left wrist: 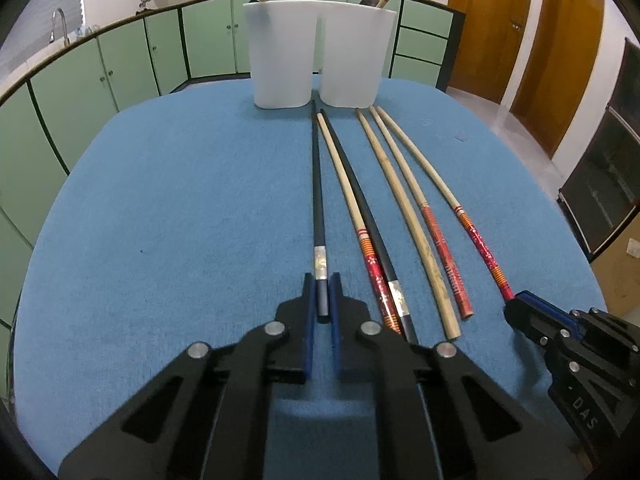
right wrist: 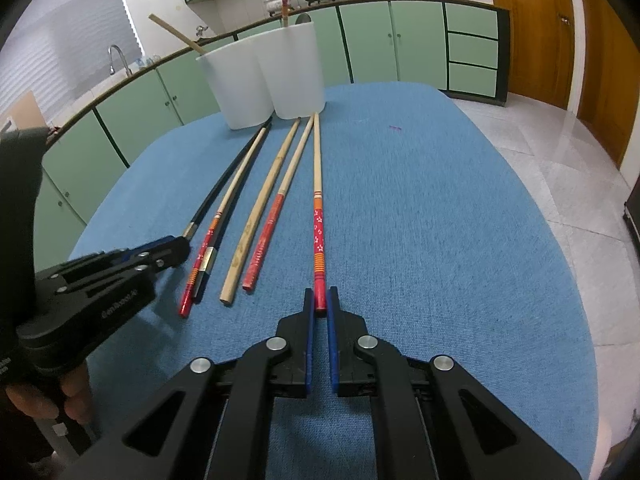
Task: Organize utensils
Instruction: 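Lift both chopsticks and carry them toward the white holder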
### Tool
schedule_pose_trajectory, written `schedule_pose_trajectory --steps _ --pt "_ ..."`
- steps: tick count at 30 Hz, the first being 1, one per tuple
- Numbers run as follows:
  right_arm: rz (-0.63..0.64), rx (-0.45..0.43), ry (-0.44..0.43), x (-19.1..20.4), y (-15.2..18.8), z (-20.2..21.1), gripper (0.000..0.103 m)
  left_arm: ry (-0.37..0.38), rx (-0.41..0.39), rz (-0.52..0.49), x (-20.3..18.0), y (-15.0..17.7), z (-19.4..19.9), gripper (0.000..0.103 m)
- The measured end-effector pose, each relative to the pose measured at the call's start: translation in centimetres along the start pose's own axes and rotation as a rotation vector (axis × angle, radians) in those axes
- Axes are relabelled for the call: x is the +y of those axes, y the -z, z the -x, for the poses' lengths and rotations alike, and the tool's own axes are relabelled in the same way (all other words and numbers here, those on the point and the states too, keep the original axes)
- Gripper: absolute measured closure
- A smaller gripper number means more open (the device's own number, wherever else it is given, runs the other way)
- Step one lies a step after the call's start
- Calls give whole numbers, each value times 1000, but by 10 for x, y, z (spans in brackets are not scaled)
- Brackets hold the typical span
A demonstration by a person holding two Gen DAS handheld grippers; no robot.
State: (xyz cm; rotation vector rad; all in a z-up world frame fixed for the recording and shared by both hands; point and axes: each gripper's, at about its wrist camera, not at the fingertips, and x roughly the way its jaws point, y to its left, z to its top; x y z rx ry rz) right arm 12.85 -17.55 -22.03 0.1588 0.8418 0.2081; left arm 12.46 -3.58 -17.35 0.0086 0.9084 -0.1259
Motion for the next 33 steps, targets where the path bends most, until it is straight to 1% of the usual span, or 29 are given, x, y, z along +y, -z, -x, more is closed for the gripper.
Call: schedule_pose_trajectory --steps 4,7,12,15,20,23,26,30,33 --pt "-2 -2 2 1 0 3 97 19 8 21 7 1 6 97" --pt "2 -19 10 1 -3 12 97 26 -13 24 13 1 20 97" --pt "38 -98 34 5 -20 42 97 21 -86 -2 18 -8 55 97" --pt "56 -148 44 6 -32 61 97 24 -152 -11 20 -20 82 97" --pt "89 -244 44 10 -57 97 97 41 -239 -13 22 -40 114 97" --pt "95 -288 17 11 -74 114 97 56 -276 -19 20 -50 127 97" --pt "97 -312 -1 12 -91 125 97 65 -304 -26 17 -62 137 97" --pt "96 -328 -43 13 -112 135 97 78 -331 -31 17 -76 148 97" --pt "114 -337 -51 16 -125 142 97 78 -346 -38 16 -87 153 97"
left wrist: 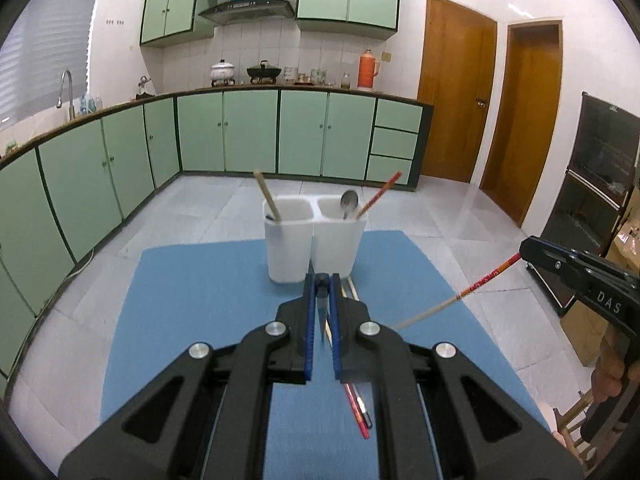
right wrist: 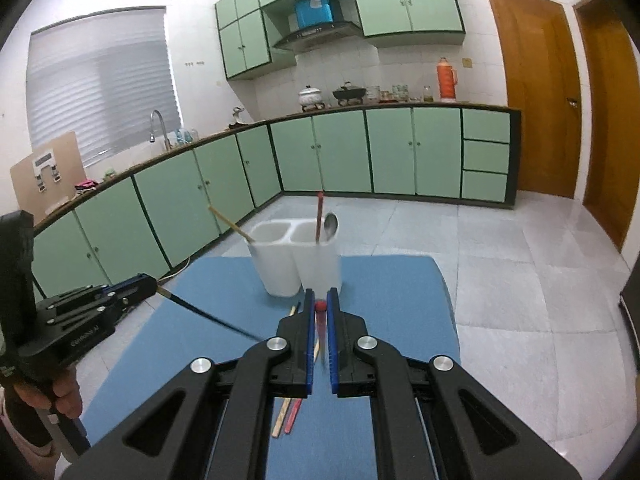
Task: Organize utensils
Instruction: 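Lift both chopsticks and carry them toward the white holder, then open both tools above the white holder to drop the chopsticks in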
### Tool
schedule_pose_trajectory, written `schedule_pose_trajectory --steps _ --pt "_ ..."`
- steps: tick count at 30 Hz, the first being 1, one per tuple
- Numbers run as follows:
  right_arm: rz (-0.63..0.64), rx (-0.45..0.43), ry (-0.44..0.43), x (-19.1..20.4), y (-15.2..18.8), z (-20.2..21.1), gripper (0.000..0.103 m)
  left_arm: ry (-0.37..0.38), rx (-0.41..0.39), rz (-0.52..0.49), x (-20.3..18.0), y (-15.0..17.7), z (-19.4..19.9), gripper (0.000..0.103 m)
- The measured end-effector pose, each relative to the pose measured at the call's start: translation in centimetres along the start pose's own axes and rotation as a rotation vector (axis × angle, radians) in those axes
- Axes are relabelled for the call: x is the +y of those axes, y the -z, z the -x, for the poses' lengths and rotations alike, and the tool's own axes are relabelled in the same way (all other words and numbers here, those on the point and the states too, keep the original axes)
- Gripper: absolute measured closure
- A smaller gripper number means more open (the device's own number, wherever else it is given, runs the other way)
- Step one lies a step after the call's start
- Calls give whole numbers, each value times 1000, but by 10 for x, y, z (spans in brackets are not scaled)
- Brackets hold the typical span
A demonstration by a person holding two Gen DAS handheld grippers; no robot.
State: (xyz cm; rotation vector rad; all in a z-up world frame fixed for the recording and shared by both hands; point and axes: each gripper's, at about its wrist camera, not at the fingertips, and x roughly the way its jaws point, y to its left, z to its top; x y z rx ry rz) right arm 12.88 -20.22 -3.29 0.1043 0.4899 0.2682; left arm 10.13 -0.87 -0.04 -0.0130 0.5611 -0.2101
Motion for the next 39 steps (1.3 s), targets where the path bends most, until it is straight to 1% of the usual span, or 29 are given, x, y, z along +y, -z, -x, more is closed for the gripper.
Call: schedule_pose_trajectory --steps 8,13,16,20,25,31,35,39 --pt "67 -36 -40 13 -29 6 98 14 -56 -3 3 -25 9 97" --pt "69 -62 -89 19 -47 7 98 19 -99 -3 2 -42 13 97" --pt "81 -89 -97 24 -60 9 98 19 -134 -3 0 -57 15 97" --pt "85 -130 -109 26 -86 6 98 17 -183 8 0 -80 13 97" --pt "61 -196 -108 26 -119 0 98 -17 -253 23 0 -108 6 97" --pt "28 -237 -101 21 -156 -22 98 -26 -299 45 2 -139 -11 97" --pt "36 -246 -67 20 -170 -41 98 -44 -321 45 0 -157 -26 97" --pt "33 -231 -53 16 -178 -65 98 -62 -332 46 -1 -167 -49 97"
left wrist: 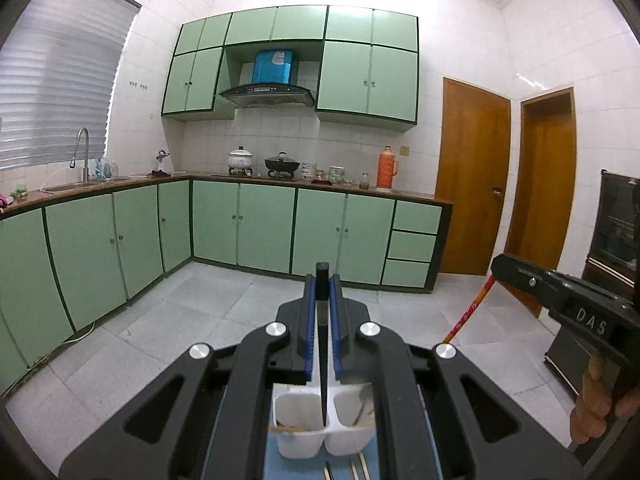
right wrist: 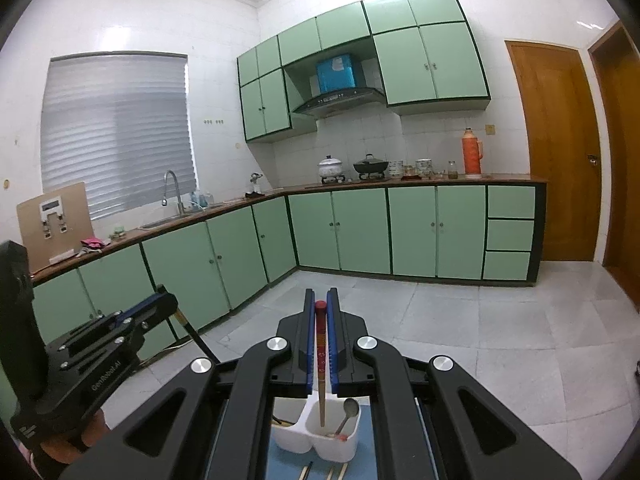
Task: Organize utensils
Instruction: 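Open both tools above the white holder to drop the chopsticks in, then move both open tools back down to the remaining chopsticks on the mat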
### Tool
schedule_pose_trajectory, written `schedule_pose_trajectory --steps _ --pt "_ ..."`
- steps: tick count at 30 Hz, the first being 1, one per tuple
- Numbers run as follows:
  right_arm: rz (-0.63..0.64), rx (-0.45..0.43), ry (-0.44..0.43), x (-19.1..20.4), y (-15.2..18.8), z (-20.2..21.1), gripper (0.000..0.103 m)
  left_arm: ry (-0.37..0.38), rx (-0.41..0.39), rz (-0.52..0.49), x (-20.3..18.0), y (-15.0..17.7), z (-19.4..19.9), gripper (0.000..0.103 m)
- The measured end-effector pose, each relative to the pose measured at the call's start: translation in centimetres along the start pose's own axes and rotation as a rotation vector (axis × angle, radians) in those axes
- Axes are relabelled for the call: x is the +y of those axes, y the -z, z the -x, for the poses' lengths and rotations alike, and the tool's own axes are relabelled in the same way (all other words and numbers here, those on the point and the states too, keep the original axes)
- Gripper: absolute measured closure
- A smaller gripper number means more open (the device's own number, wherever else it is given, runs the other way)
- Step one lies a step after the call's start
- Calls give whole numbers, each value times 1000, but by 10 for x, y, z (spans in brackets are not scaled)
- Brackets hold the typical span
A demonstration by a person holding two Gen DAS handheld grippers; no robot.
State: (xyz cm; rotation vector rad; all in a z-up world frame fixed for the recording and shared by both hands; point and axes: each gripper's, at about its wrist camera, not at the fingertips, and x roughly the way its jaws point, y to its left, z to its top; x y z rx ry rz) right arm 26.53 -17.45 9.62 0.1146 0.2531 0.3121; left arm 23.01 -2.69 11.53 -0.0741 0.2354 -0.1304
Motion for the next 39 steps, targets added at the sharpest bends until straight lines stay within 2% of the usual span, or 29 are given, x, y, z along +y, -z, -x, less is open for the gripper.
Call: schedule_pose_trajectory --steps 6,12,18,20,22,23,25,27,29,34,37,39 --pt "-17 59 11 -12 19 -45 98 -31 22 -14 4 16 -42 97" --pt "-11 126 13 -15 46 -73 98 -25 137 -19 10 45 -80 97" --pt "0 182 -7 -13 63 -82 97 -14 219 -6 22 70 -87 96" --pt "-10 187 -12 -14 66 -80 84 -11 219 -1 26 74 -83 89" --pt "-20 176 -7 -16 68 -74 76 -6 210 1 30 76 -77 76" --pt "-20 167 0 -17 67 -70 71 -4 200 5 33 77 -72 74" --pt "-13 145 26 -18 68 -58 65 1 174 10 38 75 -59 60" --pt "-1 128 48 -18 69 -46 62 -7 143 12 44 74 -42 54" --pt "6 110 75 -20 73 -28 54 -17 121 18 47 74 -28 46" --pt "-18 79 89 -19 92 12 39 -33 83 36 52 86 19 21" --pt "-40 80 98 -17 113 31 31 -37 104 40 50 102 37 14" --pt "-62 97 109 -17 131 43 24 -35 144 43 50 119 46 13"
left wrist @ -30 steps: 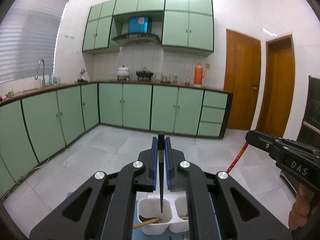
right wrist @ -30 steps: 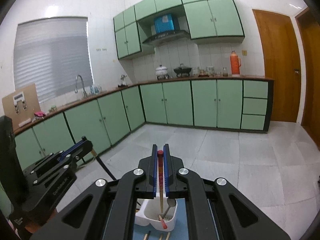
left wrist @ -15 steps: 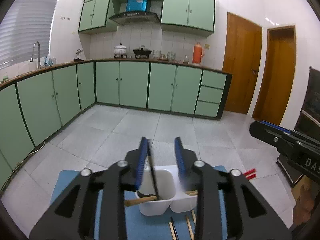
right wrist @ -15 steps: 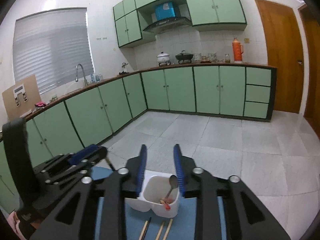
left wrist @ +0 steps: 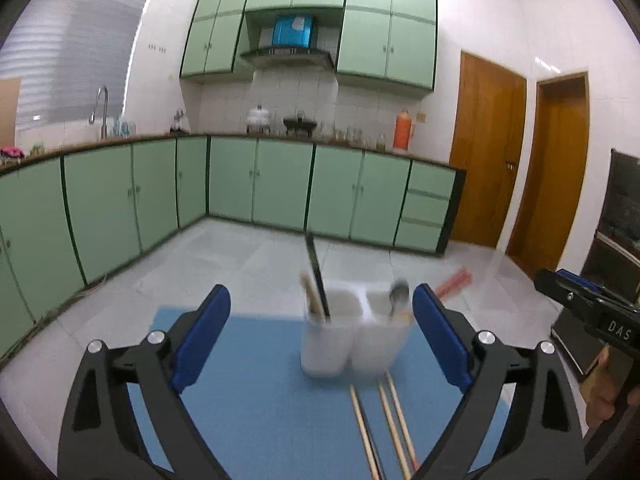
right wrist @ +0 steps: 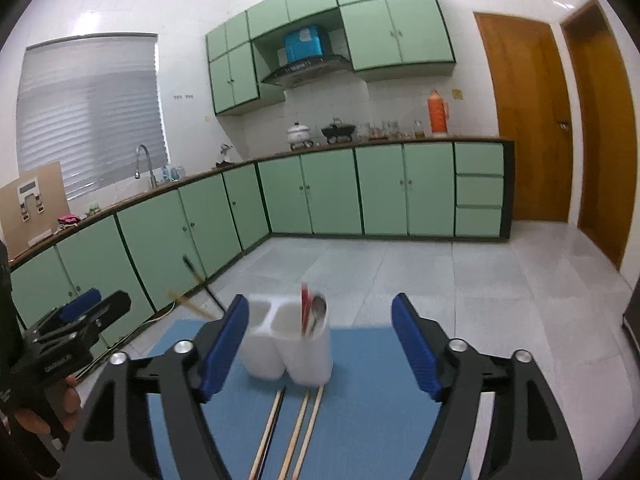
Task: Organize utensils
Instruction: 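Move both open tools back down to the remaining chopsticks on the mat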
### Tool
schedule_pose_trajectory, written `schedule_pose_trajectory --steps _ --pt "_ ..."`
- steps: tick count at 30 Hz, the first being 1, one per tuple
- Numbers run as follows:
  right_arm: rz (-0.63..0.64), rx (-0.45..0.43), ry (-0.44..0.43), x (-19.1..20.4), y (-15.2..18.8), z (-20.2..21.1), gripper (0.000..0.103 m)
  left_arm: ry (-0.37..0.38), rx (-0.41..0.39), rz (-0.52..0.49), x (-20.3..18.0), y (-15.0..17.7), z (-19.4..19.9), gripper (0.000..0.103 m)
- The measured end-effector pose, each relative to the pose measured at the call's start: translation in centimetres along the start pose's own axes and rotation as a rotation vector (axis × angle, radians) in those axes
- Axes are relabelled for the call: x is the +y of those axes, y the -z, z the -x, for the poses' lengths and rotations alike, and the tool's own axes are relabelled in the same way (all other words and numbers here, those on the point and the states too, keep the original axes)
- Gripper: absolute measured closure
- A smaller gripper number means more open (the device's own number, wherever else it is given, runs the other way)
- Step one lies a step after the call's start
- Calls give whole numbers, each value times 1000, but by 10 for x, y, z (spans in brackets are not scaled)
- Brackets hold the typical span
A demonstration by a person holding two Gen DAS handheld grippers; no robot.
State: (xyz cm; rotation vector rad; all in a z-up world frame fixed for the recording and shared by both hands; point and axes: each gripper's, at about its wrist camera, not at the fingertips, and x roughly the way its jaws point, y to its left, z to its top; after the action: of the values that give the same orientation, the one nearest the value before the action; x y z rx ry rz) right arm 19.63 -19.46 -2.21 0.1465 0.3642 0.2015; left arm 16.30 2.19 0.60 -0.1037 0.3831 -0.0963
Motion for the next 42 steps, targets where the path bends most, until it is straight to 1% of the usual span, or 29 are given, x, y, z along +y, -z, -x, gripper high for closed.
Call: schedule_pose_trajectory --steps 2,5,11,14,17,18,20,22,25,32,33,37,42 --pt "-14 14 12 -1 17 7 16 -2 35 -3 1 15 4 12" --pt "-19 55 45 -2 43 13 9 -10 107 -32 1 44 6 10" --pt "-14 176 81 -1 100 15 9 -40 236 -92 8 98 12 10" --pt "-6 226 82 3 124 15 9 -47 282 -108 9 116 13 9" --pt "7 252 87 8 143 15 10 -49 323 -111 12 133 13 9" --pt "16 271 84 10 151 14 11 -45 338 -108 13 139 14 9" --pt "23 294 82 13 164 13 19 -39 357 -102 11 148 15 10" --pt "21 321 75 15 174 11 24 -34 376 -101 9 156 14 10" --pt "26 359 70 19 190 6 34 -33 409 -109 6 164 11 10" --pt "50 416 36 28 204 -5 57 -47 458 -107 6 180 6 10" --pt "56 427 30 30 207 -7 58 -49 464 -101 8 181 5 10" --pt "76 463 20 35 212 -14 68 -48 476 -80 13 182 3 10" --pt "79 480 30 35 210 -19 70 -42 484 -73 13 183 2 10"
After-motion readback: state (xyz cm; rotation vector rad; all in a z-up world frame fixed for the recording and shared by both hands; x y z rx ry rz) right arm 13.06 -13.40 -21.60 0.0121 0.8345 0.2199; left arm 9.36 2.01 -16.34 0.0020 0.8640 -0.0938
